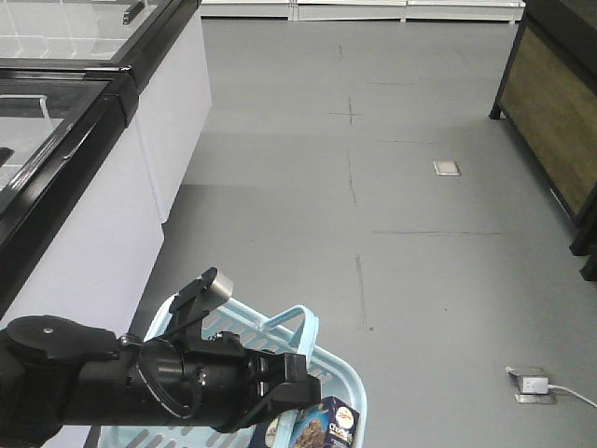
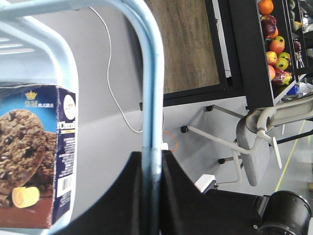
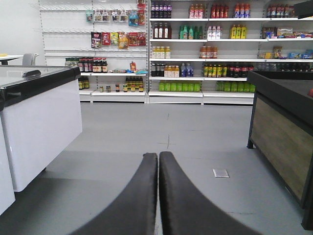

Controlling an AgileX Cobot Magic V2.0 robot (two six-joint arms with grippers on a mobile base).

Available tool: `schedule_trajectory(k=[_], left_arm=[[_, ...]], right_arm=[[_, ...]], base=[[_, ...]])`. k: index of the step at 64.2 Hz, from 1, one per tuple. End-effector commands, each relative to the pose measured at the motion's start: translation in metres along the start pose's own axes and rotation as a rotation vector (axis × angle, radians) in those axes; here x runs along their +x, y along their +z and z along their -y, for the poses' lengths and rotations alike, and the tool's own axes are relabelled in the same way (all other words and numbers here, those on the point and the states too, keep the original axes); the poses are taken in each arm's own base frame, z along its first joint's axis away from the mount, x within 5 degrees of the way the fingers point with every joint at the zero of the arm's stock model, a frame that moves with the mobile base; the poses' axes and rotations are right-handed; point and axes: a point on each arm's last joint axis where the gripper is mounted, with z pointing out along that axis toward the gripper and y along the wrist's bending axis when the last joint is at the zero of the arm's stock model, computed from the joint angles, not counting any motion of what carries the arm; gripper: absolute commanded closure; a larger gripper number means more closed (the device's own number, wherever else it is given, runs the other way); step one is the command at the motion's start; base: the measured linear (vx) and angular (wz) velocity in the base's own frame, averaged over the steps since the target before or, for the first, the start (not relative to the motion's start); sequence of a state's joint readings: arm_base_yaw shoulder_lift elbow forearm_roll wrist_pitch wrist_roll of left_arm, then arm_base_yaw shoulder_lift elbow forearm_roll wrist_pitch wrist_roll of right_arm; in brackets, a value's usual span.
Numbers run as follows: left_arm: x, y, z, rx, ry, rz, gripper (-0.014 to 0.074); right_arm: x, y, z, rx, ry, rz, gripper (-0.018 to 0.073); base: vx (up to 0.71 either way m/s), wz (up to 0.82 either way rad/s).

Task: Left arm holds basket, right arm returns cookies
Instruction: 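Hold the basket in the left gripper while driving toward the shelves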

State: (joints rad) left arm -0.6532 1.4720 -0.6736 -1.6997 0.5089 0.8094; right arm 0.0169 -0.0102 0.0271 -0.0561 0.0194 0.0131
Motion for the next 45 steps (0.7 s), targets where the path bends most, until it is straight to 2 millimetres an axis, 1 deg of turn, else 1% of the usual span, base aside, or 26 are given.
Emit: schedule_trajectory(k=[1,30,45], left_arm=[[-0.0041,-0.0093,0.0209,0.1,-0.005,0.025,0.0603],[-0.0041,-0.0093,0.0209,0.1,-0.005,0.025,0.0603],[-0.004,-0.0093,0.021,0.1,-0.005,0.024,0.0603]], right_arm=[[-0.0064,-0.0012,0.0002,0.005,-0.006,0.084,0.0567],[-0.0062,-0.0011,0.0002,0.005,-0.006,0.082,0.0567],[-0.0062,-0.0011,0.0002,0.005,-0.006,0.082,0.0567]], base=[[0.0,0.0],[0.0,0.0],[0.05,-0.14]])
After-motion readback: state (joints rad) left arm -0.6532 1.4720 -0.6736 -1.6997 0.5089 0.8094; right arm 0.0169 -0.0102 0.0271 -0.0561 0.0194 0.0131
